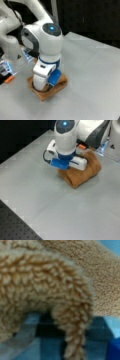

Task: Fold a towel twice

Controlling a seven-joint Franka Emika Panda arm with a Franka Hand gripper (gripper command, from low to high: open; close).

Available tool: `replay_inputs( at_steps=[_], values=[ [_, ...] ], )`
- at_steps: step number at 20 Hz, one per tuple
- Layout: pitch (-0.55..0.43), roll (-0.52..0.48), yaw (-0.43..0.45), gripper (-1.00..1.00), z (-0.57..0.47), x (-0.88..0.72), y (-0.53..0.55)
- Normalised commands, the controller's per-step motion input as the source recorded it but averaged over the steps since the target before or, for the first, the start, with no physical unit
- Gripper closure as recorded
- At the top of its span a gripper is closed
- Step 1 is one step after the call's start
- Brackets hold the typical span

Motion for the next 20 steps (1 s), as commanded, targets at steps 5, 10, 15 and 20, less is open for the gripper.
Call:
replay_inputs(
  at_steps=[5, 10, 15, 20],
  values=[
    [-0.119, 0.127, 0.130, 1.00, -0.20, 0.04, -0.23],
    [-0.116, 0.163, 0.031, 1.00, -0.17, 0.03, -0.17],
    [-0.086, 0.161, -0.059, 1.00, -0.19, -0.04, -0.20],
    [-0.060, 0.135, -0.054, 1.00, -0.11, -0.07, -0.18]
  ],
)
